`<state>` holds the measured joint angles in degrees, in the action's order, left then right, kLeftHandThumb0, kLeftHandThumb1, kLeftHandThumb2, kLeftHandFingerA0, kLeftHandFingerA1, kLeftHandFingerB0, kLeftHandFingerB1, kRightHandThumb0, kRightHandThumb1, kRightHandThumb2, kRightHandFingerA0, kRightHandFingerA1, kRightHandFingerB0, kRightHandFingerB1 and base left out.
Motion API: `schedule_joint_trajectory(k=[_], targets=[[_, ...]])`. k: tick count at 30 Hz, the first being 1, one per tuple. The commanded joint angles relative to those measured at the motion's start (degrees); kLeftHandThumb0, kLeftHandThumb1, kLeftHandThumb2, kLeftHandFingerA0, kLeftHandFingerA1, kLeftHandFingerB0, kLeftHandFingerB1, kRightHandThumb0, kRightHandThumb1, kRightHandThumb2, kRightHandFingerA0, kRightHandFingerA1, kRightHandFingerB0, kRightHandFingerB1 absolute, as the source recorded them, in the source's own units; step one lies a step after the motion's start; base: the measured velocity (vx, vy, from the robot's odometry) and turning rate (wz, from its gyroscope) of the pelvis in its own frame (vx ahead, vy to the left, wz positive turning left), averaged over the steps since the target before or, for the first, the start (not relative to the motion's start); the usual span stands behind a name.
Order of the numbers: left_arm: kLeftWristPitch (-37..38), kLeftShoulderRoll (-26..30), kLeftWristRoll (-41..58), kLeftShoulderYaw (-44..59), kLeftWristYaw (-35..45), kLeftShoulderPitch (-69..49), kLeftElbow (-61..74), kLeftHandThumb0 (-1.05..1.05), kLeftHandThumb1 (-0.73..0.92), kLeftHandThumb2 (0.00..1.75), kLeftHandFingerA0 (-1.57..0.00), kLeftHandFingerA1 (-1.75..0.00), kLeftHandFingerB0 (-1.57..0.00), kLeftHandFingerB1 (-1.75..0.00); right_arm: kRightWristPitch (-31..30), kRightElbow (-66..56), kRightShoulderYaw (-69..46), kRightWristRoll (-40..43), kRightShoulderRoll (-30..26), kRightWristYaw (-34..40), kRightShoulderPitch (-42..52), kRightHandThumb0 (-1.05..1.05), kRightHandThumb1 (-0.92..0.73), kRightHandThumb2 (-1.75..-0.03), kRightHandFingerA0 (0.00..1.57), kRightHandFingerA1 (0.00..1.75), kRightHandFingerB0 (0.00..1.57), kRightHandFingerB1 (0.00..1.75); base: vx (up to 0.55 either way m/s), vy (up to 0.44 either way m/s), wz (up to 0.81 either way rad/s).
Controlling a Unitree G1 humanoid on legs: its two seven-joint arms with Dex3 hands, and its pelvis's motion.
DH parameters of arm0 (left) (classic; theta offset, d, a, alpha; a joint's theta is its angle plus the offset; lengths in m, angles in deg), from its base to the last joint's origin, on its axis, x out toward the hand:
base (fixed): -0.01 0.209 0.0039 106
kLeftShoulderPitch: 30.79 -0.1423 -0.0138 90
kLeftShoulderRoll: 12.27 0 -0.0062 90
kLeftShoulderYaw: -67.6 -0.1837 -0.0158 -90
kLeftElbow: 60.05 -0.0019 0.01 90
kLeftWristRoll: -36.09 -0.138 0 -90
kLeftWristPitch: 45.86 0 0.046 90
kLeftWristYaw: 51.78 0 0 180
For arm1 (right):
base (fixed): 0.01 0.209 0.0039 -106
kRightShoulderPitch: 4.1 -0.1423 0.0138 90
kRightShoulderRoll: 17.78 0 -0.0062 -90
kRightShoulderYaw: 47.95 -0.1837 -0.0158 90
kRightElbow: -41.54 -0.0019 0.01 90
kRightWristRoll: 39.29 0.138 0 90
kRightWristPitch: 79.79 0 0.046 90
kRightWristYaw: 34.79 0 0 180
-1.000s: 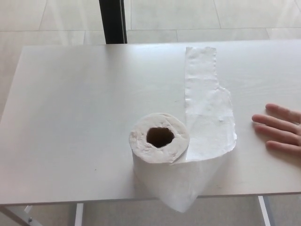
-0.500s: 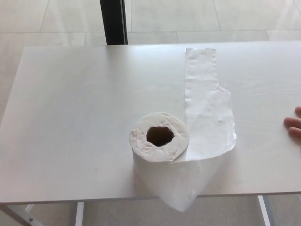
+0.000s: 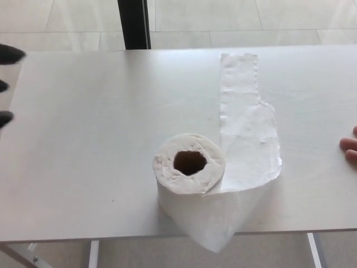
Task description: A toilet paper roll is kept in the middle of the desk infront of the robot. The robot places its left hand on the top of the toilet paper roll to hold it still and uses its right hand to tear off a piece of toilet paper from it and hands the paper to a person
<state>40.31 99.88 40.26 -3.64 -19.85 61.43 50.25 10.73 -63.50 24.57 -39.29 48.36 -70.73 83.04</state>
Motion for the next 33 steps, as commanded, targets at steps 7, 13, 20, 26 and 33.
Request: schedule_joint_trajectory(k=[7,13,20,26,33], targets=[[-13.02,-14.74,-22.59,-26.07,-11.85,7.95,9.63,-0.62,0.74,0.63,-0.46,-0.66,-0.33,-0.53,-4.39,-4.35,18.32,-13.77,2.70,2.37,2.09,-0.66,-0.46,-0.83,0.12,0.56,0.27,0.50,0.00,0.000,0.00],[-15.89,-14.84,-26.25,-27.02,-11.74,9.49,10.17,-0.61,0.55,0.99,-0.44,-0.69,-0.26,-0.56,-4.67,-1.87,18.99,-14.91,1.43,2.74,0.77,-0.67,-0.48,-0.85,0.13,0.54,0.31,0.49,0.00,0.000,0.00],[-16.69,-17.36,-31.90,-29.97,-15.06,15.19,7.58,-0.61,0.57,1.03,-0.52,-0.71,-0.26,-0.55,-5.18,-2.56,21.49,-17.67,2.49,3.89,-0.97,-0.64,-0.49,-0.83,0.18,0.56,0.38,0.51,0.00,0.000,0.00],[-15.15,-20.20,-35.77,-32.84,-17.39,18.55,6.58,-0.70,0.76,0.63,-0.47,-0.62,-0.39,-0.48,-6.47,-2.24,25.18,-20.07,3.82,4.23,-2.58,-0.57,-0.61,-0.58,0.20,0.53,0.42,0.41,0.00,0.000,0.00],[-14.87,-24.97,-42.56,-40.33,-19.51,19.25,5.27,-0.71,0.74,0.63,-0.48,-0.66,-0.41,-0.48,-4.84,2.62,31.72,-25.58,6.83,7.47,-4.45,-0.65,-0.50,-0.85,0.18,0.60,0.37,0.54,0.00,0.000,0.00]])
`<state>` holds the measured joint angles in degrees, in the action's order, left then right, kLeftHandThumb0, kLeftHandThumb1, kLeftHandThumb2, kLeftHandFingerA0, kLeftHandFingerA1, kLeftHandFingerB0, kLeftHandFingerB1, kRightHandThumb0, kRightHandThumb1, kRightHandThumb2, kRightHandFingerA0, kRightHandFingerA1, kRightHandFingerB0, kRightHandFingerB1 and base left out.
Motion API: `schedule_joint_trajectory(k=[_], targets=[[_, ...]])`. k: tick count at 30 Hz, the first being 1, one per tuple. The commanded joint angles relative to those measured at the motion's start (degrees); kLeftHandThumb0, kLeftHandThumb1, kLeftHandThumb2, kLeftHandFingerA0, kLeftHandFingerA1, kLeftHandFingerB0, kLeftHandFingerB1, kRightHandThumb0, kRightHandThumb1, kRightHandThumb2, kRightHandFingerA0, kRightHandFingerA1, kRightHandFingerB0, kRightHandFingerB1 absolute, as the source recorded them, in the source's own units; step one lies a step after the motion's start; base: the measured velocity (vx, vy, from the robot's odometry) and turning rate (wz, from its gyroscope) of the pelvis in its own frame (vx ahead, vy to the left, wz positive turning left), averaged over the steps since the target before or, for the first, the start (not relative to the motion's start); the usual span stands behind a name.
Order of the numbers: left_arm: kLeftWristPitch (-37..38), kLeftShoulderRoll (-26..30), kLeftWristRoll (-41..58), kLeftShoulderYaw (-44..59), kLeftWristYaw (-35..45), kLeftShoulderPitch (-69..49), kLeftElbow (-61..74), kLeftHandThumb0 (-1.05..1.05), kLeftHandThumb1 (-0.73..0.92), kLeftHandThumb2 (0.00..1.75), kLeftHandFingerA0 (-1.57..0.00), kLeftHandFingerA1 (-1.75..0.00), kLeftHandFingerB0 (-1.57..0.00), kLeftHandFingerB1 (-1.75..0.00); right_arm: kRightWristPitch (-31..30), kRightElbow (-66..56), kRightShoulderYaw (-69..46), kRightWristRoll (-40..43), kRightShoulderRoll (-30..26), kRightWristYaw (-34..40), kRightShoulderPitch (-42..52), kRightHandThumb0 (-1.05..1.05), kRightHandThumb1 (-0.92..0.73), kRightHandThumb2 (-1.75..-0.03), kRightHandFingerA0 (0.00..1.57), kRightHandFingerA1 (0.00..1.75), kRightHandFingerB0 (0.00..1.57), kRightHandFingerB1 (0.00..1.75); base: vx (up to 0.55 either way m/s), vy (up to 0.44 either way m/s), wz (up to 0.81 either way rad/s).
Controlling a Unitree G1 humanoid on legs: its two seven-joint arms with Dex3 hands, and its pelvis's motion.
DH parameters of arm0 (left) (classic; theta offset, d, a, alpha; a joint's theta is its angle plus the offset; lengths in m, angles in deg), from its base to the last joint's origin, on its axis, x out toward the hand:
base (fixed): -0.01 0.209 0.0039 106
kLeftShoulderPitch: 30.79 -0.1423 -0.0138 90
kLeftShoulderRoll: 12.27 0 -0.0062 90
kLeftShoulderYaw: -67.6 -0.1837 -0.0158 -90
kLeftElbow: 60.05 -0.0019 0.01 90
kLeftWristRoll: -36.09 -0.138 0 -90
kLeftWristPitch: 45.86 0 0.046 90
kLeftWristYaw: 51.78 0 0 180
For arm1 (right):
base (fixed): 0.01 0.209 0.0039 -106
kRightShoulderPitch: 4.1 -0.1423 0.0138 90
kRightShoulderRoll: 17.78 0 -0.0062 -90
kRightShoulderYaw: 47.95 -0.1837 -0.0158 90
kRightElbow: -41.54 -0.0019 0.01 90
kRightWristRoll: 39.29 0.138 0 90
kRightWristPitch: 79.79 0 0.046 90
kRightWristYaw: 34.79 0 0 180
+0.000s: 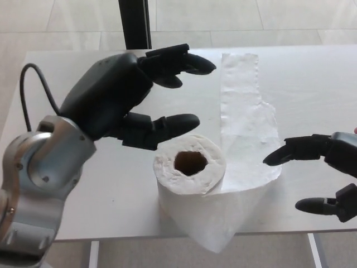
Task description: A toilet paper roll is kept in the middle of the desk infront of the robot. The robot places its left hand on the top of the toilet paper roll to hold it still and uses its right hand to tear off a piece of toilet paper from it and hands the paper to a person
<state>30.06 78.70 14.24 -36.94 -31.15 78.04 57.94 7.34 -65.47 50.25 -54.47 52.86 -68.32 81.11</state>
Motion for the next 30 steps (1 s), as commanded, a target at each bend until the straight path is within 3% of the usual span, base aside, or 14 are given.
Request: schedule_joint_trajectory(k=[1,10,12,13,14,15,18,19,22,23,24,27,28,30], targets=[[-3.89,-3.86,-17.66,-8.22,-8.23,2.50,-2.70,-0.69,0.74,0.62,-0.47,-0.66,-0.40,-0.48,-1.54,5.14,6.55,-10.54,2.82,5.31,-2.59,-0.65,-0.49,-0.84,0.18,0.60,0.38,0.54,0.00,0.000,0.00],[-2.45,-1.79,-29.02,-17.40,-8.01,-2.75,-3.10,-0.64,0.74,0.61,-0.40,-0.62,-0.36,-0.48,-2.13,6.83,9.75,-14.63,4.37,6.84,-3.56,-0.64,-0.49,-0.84,0.16,0.62,0.35,0.56,0.00,0.000,0.00],[-1.94,-0.71,-31.30,-18.41,-8.57,-4.01,-3.42,-0.63,0.76,0.62,-0.40,-0.61,-0.37,-0.48,-2.19,7.02,9.76,-15.23,4.38,7.35,-3.48,-0.56,-0.61,-0.58,0.18,0.64,0.41,0.47,0.00,0.000,0.00],[-0.70,0.30,-32.90,-19.02,-10.24,-4.81,-4.24,-0.62,0.75,0.61,-0.40,-0.64,-0.38,-0.50,-1.15,7.88,9.48,-15.15,4.32,8.31,-3.41,-0.59,-0.48,-0.85,0.19,0.62,0.35,0.56,0.00,0.000,0.00],[-0.20,0.79,-33.63,-19.22,-10.95,-5.06,-4.53,-0.62,0.75,0.61,-0.40,-0.64,-0.38,-0.50,-0.80,8.33,9.45,-15.16,4.22,8.49,-3.59,-0.59,-0.48,-0.85,0.19,0.62,0.35,0.56,0.00,0.000,0.00],[0.06,1.54,-34.63,-19.49,-11.28,-5.44,-4.84,-0.61,0.75,0.61,-0.40,-0.64,-0.38,-0.49,-0.85,8.56,9.63,-15.52,3.93,8.30,-3.89,-0.57,-0.63,-0.58,0.16,0.64,0.38,0.48,0.00,0.000,0.00],[0.17,2.86,-36.17,-19.91,-11.97,-6.76,-5.20,-0.62,0.75,0.61,-0.38,-0.65,-0.37,-0.49,-1.35,8.79,9.53,-15.71,3.92,8.28,-4.29,-0.56,-0.64,-0.58,0.17,0.63,0.38,0.48,0.00,0.000,0.00],[0.79,4.57,-37.51,-20.13,-12.50,-7.77,-5.65,-0.59,0.56,1.00,-0.37,-0.67,-0.26,-0.56,0.73,10.02,8.93,-15.26,3.80,9.82,-4.31,-0.55,-0.62,-0.58,0.19,0.64,0.40,0.49,0.00,0.000,0.00],[1.30,6.89,-38.48,-20.05,-12.51,-8.93,-6.39,-0.60,0.57,0.99,-0.38,-0.67,-0.24,-0.55,0.73,9.56,8.43,-15.35,3.17,9.45,-4.92,-0.54,-0.62,-0.58,0.18,0.63,0.40,0.47,0.00,0.000,0.00],[1.39,7.35,-38.69,-20.02,-12.78,-9.27,-6.59,-0.57,0.56,0.99,-0.38,-0.66,-0.24,-0.54,0.72,9.44,8.31,-15.26,3.07,9.27,-4.97,-0.57,-0.48,-0.84,0.19,0.61,0.35,0.56,0.00,0.000,0.00],[2.14,8.03,-38.65,-19.86,-15.16,-9.88,-7.79,-0.57,0.73,0.61,-0.40,-0.60,-0.36,-0.47,1.34,9.61,8.17,-15.25,2.97,9.63,-4.90,-0.57,-0.48,-0.84,0.19,0.62,0.35,0.57,0.00,0.000,0.00],[2.10,8.98,-38.72,-19.56,-16.35,-10.42,-9.28,-0.55,0.72,0.61,-0.40,-0.59,-0.37,-0.47,0.89,9.35,8.39,-15.82,3.30,9.81,-4.72,-0.58,-0.48,-0.84,0.18,0.61,0.34,0.56,0.00,0.000,0.00],[1.75,9.19,-38.08,-19.31,-15.61,-9.91,-10.28,-0.54,0.54,0.97,-0.39,-0.65,-0.26,-0.55,0.88,9.54,8.67,-16.14,3.56,10.06,-4.77,-0.58,-0.48,-0.84,0.20,0.60,0.34,0.54,0.00,0.000,0.00],[1.23,9.13,-38.22,-19.27,-15.51,-9.27,-11.31,-0.52,0.54,0.98,-0.40,-0.66,-0.25,-0.55,1.64,9.75,8.83,-16.32,3.61,10.45,-4.88,-0.57,-0.48,-0.84,0.21,0.61,0.34,0.54,0.00,0.000,0.00]])
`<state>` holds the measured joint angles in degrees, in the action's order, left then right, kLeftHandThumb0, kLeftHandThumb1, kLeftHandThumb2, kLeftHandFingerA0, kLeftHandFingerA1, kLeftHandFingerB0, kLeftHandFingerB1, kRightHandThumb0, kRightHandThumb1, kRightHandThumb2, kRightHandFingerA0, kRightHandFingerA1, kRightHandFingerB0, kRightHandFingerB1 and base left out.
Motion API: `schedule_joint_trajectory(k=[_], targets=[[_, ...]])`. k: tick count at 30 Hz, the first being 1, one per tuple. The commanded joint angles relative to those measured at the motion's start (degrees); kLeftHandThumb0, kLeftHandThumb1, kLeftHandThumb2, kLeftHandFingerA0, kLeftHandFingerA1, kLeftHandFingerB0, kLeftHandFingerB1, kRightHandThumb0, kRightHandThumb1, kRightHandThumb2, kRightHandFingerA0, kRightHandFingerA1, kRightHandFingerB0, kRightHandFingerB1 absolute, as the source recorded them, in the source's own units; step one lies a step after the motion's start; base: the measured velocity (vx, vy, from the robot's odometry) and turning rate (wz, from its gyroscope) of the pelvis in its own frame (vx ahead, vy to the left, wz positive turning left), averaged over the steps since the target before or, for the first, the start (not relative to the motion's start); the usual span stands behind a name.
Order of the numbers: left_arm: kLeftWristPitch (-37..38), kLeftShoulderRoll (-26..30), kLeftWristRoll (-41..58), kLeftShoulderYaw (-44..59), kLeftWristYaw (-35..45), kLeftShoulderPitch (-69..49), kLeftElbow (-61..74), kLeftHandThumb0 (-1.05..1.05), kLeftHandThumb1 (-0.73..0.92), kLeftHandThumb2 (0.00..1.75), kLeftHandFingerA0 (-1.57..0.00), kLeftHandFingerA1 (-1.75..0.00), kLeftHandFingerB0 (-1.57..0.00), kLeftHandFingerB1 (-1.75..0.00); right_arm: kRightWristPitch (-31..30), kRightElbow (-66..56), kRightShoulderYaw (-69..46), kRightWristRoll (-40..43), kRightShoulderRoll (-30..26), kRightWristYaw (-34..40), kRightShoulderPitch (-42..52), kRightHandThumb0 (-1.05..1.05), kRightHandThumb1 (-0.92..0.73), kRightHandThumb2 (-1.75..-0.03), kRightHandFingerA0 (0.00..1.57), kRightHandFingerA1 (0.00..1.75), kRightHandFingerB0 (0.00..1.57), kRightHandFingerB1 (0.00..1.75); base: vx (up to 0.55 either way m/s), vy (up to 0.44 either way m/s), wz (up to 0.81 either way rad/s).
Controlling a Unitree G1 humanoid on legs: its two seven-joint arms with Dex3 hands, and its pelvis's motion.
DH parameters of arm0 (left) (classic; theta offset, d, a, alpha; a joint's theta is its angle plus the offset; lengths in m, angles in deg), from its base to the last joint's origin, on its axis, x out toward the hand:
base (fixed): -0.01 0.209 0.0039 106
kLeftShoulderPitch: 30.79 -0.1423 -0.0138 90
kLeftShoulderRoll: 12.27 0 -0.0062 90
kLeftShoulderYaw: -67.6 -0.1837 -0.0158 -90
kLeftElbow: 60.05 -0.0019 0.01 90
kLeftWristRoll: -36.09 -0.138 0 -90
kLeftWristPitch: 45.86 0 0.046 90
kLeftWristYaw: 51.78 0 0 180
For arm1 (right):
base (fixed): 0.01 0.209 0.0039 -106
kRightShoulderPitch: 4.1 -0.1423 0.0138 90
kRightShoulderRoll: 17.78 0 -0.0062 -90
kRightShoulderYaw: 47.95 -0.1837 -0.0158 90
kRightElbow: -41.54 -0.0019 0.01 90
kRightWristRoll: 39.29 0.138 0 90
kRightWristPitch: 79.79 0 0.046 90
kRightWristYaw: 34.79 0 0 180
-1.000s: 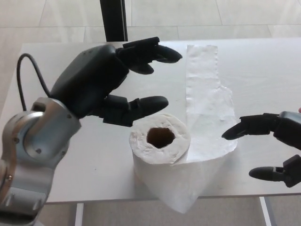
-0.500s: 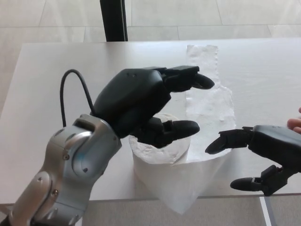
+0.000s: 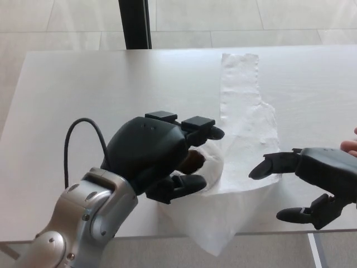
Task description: A toilet paper roll is kept in the middle of the desk infront of the robot. The robot places its left hand on the top of the toilet paper roll to hold it still and uses its right hand to tear off a piece of toilet paper from it and hands the paper to a person
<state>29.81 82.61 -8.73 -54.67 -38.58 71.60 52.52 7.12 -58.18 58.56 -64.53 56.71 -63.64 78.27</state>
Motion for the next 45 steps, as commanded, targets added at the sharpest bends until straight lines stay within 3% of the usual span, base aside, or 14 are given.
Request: schedule_joint_trajectory(k=[1,5,7,10,18,20,21,22,23,38,39,40,41,45], targets=[[1.38,5.05,-15.22,-1.44,-8.86,-2.52,-6.84,-0.52,0.74,0.61,-0.41,-0.59,-0.36,-0.47,2.45,2.85,0.58,-6.13,-0.19,5.97,-2.23,-0.57,-0.48,-0.84,0.22,0.61,0.35,0.54,0.00,0.000,0.00],[0.76,4.29,-15.53,-1.43,-10.59,-1.61,-9.50,-0.49,0.76,0.63,-0.41,-0.60,-0.38,-0.47,2.44,3.01,1.00,-6.64,0.11,6.28,-2.49,-0.51,-0.62,-0.58,0.25,0.61,0.41,0.43,0.00,0.000,0.00],[0.75,3.89,-15.42,-1.28,-11.02,-1.54,-9.95,-0.48,0.75,0.62,-0.41,-0.60,-0.39,-0.48,2.25,2.92,1.08,-6.71,0.32,6.41,-2.62,-0.55,-0.48,-0.84,0.23,0.61,0.35,0.53,0.00,0.000,0.00],[1.57,2.20,-15.20,-1.75,-13.61,-0.71,-12.47,-0.50,0.78,0.63,-0.41,-0.59,-0.39,-0.48,2.07,2.63,1.20,-6.99,0.60,6.48,-2.74,-0.51,-0.63,-0.57,0.25,0.61,0.41,0.43,0.00,0.000,0.00],[4.11,-1.14,-16.33,-3.55,-17.06,1.11,-14.56,-0.49,0.79,0.63,-0.45,-0.60,-0.43,-0.49,6.53,4.96,1.75,-7.70,1.68,9.73,-3.43,-0.55,-0.48,-0.82,0.20,0.62,0.27,0.53,0.00,0.000,0.00],[4.72,-1.69,-16.99,-3.84,-18.19,1.46,-14.99,-0.50,0.78,0.62,-0.48,-0.60,-0.46,-0.50,6.79,5.14,1.95,-8.30,1.88,10.10,-3.54,-0.52,-0.62,-0.59,0.19,0.64,0.30,0.47,0.00,0.000,0.00],[5.04,-2.18,-17.66,-4.48,-18.36,2.14,-15.28,-0.50,0.62,1.05,-0.48,-0.69,-0.35,-0.59,5.72,5.07,2.70,-9.38,2.17,9.58,-3.81,-0.54,-0.63,-0.59,0.15,0.62,0.26,0.45,0.00,0.000,0.00],[5.19,-2.55,-17.80,-4.63,-18.45,2.45,-15.51,-0.50,0.62,1.05,-0.49,-0.69,-0.36,-0.59,5.86,5.34,2.91,-9.58,2.43,9.94,-3.83,-0.53,-0.61,-0.59,0.16,0.63,0.26,0.44,0.00,0.000,0.00],[5.23,-2.92,-17.78,-4.70,-18.53,2.53,-15.62,-0.50,0.80,0.63,-0.49,-0.61,-0.47,-0.50,6.57,6.15,3.20,-9.53,2.73,10.59,-3.89,-0.53,-0.59,-0.58,0.16,0.65,0.26,0.45,0.00,0.000,0.00],[7.38,-3.45,-17.59,-3.32,-18.13,2.47,-15.40,-0.44,0.78,0.63,-0.48,-0.64,-0.45,-0.52,1.83,2.96,9.88,-13.51,3.00,3.00,-3.31,-0.33,-0.34,-0.91,0.10,0.59,0.06,0.55,0.00,0.000,0.00],[7.62,-3.32,-17.58,-3.13,-18.34,2.40,-15.44,-0.43,0.77,0.63,-0.49,-0.63,-0.46,-0.52,0.30,1.81,10.16,-13.30,3.10,1.16,-3.08,-0.54,-0.42,-0.72,0.08,0.65,0.09,0.52,0.00,0.000,0.00],[8.27,-2.90,-17.63,-2.94,-19.64,2.27,-15.93,-0.41,0.55,1.00,-0.50,-0.70,-0.40,-0.61,-1.24,0.17,10.26,-13.22,3.47,0.08,-2.42,-0.54,-0.40,-0.71,0.11,0.67,0.12,0.53,0.00,0.000,0.00],[8.65,-2.58,-17.54,-2.72,-20.16,2.14,-16.16,-0.42,0.75,0.64,-0.51,-0.63,-0.48,-0.53,-2.13,-0.90,10.23,-12.96,3.76,-0.41,-2.01,-0.53,-0.39,-0.72,0.11,0.66,0.13,0.53,0.00,0.000,0.00],[8.37,-1.97,-16.89,-1.98,-17.26,1.04,-14.86,-0.40,0.77,0.64,-0.47,-0.62,-0.44,-0.51,-1.78,-3.12,9.76,-13.07,3.96,0.42,-0.37,-0.49,-0.40,-0.78,0.31,0.76,0.25,0.58,0.00,0.000,0.00]])
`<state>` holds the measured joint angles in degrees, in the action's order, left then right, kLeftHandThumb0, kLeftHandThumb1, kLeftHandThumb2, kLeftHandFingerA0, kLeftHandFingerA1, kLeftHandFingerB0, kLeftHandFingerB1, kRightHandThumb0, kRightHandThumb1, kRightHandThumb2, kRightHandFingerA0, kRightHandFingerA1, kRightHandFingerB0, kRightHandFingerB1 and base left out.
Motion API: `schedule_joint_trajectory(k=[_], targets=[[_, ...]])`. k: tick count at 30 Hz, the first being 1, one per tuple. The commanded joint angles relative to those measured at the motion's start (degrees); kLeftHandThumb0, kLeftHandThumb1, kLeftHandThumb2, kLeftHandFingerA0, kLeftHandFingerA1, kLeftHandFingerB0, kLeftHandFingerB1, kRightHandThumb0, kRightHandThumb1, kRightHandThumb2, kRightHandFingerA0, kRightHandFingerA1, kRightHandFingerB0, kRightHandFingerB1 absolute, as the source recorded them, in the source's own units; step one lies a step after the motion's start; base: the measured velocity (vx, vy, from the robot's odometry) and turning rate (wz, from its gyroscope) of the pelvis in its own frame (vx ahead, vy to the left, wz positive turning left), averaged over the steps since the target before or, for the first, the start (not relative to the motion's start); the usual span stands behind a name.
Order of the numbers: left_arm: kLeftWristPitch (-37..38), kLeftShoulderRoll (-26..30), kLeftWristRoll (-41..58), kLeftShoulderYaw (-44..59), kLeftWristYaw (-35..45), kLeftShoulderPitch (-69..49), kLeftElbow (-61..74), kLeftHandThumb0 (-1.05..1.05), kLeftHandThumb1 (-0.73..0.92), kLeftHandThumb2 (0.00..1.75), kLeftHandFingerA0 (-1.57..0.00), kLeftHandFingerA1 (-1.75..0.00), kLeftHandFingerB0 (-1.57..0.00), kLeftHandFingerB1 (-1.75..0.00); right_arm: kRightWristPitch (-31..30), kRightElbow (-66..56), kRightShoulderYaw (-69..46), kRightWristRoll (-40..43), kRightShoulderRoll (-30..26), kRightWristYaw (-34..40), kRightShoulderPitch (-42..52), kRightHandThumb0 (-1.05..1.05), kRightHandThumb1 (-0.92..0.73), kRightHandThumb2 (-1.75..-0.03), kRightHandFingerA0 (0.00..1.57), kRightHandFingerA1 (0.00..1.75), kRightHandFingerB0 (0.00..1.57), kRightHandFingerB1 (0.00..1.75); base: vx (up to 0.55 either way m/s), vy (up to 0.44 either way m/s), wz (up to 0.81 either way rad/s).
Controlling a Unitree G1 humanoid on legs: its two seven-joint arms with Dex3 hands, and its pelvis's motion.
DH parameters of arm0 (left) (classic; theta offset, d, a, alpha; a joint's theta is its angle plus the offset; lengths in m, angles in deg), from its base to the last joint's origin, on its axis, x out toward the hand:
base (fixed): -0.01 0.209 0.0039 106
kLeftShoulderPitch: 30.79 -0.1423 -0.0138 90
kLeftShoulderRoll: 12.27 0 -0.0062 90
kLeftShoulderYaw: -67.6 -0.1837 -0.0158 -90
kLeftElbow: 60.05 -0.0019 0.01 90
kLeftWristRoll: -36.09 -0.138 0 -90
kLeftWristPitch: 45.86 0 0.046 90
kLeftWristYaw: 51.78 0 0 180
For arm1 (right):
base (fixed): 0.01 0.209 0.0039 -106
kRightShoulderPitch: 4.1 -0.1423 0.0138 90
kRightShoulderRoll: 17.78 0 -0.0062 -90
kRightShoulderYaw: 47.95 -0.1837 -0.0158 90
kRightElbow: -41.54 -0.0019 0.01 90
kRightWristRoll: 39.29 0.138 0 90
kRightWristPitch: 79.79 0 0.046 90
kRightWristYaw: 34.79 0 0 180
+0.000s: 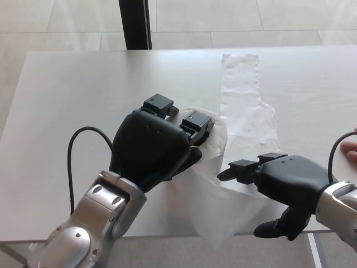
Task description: A toilet paper roll is kept in the middle of the desk infront of the robot. The robot places its left hand on the top of the toilet paper roll to hold it still and uses its right hand to tear off a piece of toilet paper from it and hands the paper to a person
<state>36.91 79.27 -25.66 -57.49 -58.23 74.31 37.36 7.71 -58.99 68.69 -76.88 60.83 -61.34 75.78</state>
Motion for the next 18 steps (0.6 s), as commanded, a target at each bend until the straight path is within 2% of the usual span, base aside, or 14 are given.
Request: schedule_joint_trajectory(k=[1,2,3,4,5,7,8,10,11,13,14,15,16,18], targets=[[1.46,1.34,0.19,0.96,2.15,-1.86,0.29,-0.40,0.77,0.64,-0.47,-0.62,-0.44,-0.51,-1.82,-2.25,-0.29,-1.11,-0.25,-1.35,2.34,-0.49,-0.40,-0.78,0.31,0.76,0.25,0.58,0.00,0.000,0.00],[1.67,1.38,0.03,0.96,2.13,-2.13,0.31,-0.40,0.77,0.64,-0.48,-0.62,-0.44,-0.51,1.56,-0.95,0.12,-3.07,-0.81,2.69,2.89,-0.42,-0.58,-0.56,0.41,1.10,0.35,0.59,0.00,0.000,0.00],[1.69,1.29,-0.05,0.93,2.17,-2.25,0.34,-0.40,0.77,0.64,-0.48,-0.62,-0.44,-0.51,1.63,-1.04,0.04,-3.11,-0.85,2.72,3.12,-0.42,-0.58,-0.56,0.41,1.10,0.35,0.59,0.00,0.000,0.00],[1.86,1.17,-0.27,0.77,1.68,-2.55,0.28,-0.41,0.78,0.64,-0.49,-0.62,-0.45,-0.51,3.99,-0.43,-0.01,-4.66,-0.90,7.10,4.14,-0.38,-0.65,-0.62,0.57,1.48,0.44,0.59,0.00,0.000,0.00],[1.96,1.17,-0.70,0.62,1.08,-2.77,0.22,-0.42,0.80,0.65,-0.50,-0.61,-0.46,-0.51,5.53,0.23,-0.40,-7.56,0.50,15.40,5.77,-0.27,-0.68,-0.81,1.01,1.75,0.68,0.73,0.00,0.000,0.00],[2.01,0.91,-0.78,0.50,0.34,-2.93,-0.11,-0.42,0.79,0.63,-0.51,-0.62,-0.47,-0.52,7.49,1.74,-0.50,-10.13,1.24,23.12,6.65,-0.24,-0.65,-0.83,1.08,1.75,0.77,0.76,0.00,0.000,0.00],[2.41,1.09,-0.86,0.43,-0.42,-2.98,-0.55,-0.43,0.79,0.63,-0.51,-0.62,-0.48,-0.51,7.21,3.23,-0.36,-12.37,2.57,28.86,6.75,-0.49,-0.62,-1.00,1.36,1.52,0.71,0.98,0.00,0.000,0.00],[2.51,1.17,-0.58,0.52,-0.21,-2.99,-0.60,-0.46,0.79,0.63,-0.50,-0.62,-0.47,-0.51,8.34,5.69,-0.87,-12.90,4.00,35.22,6.51,-0.51,-0.49,-0.91,1.30,1.49,0.72,0.98,0.00,0.000,0.00],[2.45,1.19,-0.54,0.59,-0.08,-2.96,-0.65,-0.48,0.80,0.63,-0.50,-0.62,-0.46,-0.51,7.92,6.77,-0.98,-13.76,4.93,38.60,6.44,-0.53,-0.51,-0.90,1.25,1.48,0.84,1.23,0.00,0.000,0.00],[2.29,1.23,-0.57,0.63,0.31,-2.95,-0.60,-0.50,0.81,0.63,-0.49,-0.63,-0.45,-0.51,7.49,7.67,-1.35,-13.72,6.08,40.90,6.62,-0.54,-0.52,-0.90,1.25,1.48,0.87,1.25,0.00,0.000,0.00],[2.35,1.37,-0.57,0.67,0.35,-3.01,-0.52,-0.48,0.83,0.64,-0.49,-0.62,-0.45,-0.51,6.51,7.82,-1.60,-13.63,6.63,40.83,6.79,-0.32,-0.63,-0.70,0.95,1.75,0.65,1.44,0.00,0.000,0.00],[2.39,1.42,-0.56,0.72,0.19,-3.09,-0.52,-0.46,0.82,0.64,-0.49,-0.62,-0.46,-0.51,5.59,7.90,-1.81,-13.64,7.13,40.78,6.94,-0.30,-0.59,-0.72,0.94,1.75,0.70,1.26,0.00,0.000,0.00],[2.41,1.33,-0.47,0.82,-0.15,-3.06,-0.68,-0.42,0.80,0.64,-0.50,-0.63,-0.46,-0.51,4.69,8.76,-2.28,-13.51,8.08,42.00,6.98,-0.31,-0.55,-0.67,0.99,1.75,0.78,0.97,0.00,0.000,0.00],[2.41,1.28,-0.24,0.97,0.00,-2.96,-0.62,-0.41,0.80,0.64,-0.49,-0.63,-0.45,-0.51,3.73,11.95,-2.73,-13.92,9.50,46.32,6.54,-0.34,-0.54,-0.67,1.04,1.75,0.79,0.96,0.00,0.000,0.00]])
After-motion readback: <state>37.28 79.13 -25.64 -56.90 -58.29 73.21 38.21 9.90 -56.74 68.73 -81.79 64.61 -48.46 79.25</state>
